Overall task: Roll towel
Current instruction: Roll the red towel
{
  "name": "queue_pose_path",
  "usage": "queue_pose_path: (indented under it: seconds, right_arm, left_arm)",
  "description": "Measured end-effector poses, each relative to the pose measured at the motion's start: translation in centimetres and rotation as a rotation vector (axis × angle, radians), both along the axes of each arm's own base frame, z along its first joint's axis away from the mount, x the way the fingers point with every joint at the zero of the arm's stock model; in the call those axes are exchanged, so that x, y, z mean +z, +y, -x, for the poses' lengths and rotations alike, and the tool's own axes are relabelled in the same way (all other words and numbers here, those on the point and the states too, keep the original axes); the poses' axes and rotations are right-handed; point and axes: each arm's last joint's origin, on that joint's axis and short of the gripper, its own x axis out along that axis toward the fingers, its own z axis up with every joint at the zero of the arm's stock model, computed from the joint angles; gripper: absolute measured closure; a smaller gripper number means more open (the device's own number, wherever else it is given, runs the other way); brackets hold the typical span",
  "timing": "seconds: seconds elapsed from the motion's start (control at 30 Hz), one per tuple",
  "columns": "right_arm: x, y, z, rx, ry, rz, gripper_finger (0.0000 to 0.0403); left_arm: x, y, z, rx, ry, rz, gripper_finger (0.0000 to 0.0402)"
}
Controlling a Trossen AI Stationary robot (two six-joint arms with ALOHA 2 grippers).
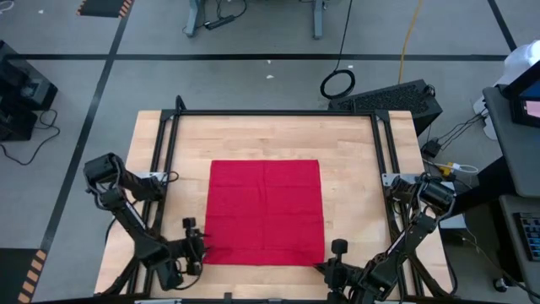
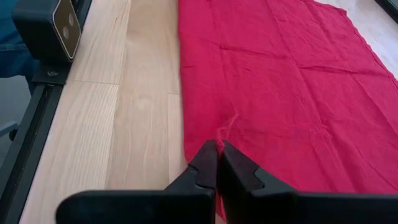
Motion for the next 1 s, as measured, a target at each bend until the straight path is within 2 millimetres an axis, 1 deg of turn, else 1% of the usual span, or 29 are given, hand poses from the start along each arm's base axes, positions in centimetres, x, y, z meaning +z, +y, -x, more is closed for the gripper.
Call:
queue_pose_path:
  seconds: [0.1, 0.23, 0.37, 0.47, 0.6, 0.7, 0.77, 0.9, 1.0]
  right_arm:
    - [0.0, 0.0, 0.0, 0.0, 0.0, 0.0, 0.0402]
    - [0.0, 0.0, 0.0, 0.0, 0.0, -0.001, 0.0402]
    - [0.0, 0.0, 0.0, -0.002, 0.0, -0.003, 0.0402]
    - [0.0, 0.0, 0.0, -0.004, -0.002, 0.0, 0.0402]
    - [0.0, 0.0, 0.0, -0.005, -0.003, -0.001, 0.0402]
    - [0.0, 0.0, 0.0, -0.004, -0.005, -0.004, 0.0403]
    - [0.0, 0.1, 0.0, 0.009, -0.005, -0.004, 0.0403]
    - [0.1, 0.4, 0.0, 0.036, -0.011, -0.002, 0.0403]
    - [0.1, 0.5, 0.0, 0.037, -0.006, -0.011, 0.0403]
  left_arm:
    - [-0.4, -0.4, -0.6, -0.095, 0.027, -0.001, 0.0227]
    - [-1.0, -0.5, -0.6, -0.109, 0.04, -0.017, 0.0227]
    - [-1.1, -1.4, -0.4, -0.146, 0.06, 0.064, 0.0227]
    - [-0.6, -2.5, 0.0, -0.184, 0.045, 0.124, 0.0227]
    - [0.5, -4.1, 0.5, -0.22, 0.007, 0.173, 0.0227]
    - [1.1, -5.0, 0.8, -0.23, 0.001, 0.244, 0.0227]
    - [1.3, -5.4, 1.1, -0.241, -0.011, 0.249, 0.0227]
    - [1.8, -5.5, 1.3, -0.214, -0.069, 0.189, 0.0227]
    - [1.5, -4.7, 1.4, -0.124, -0.012, 0.203, 0.0227]
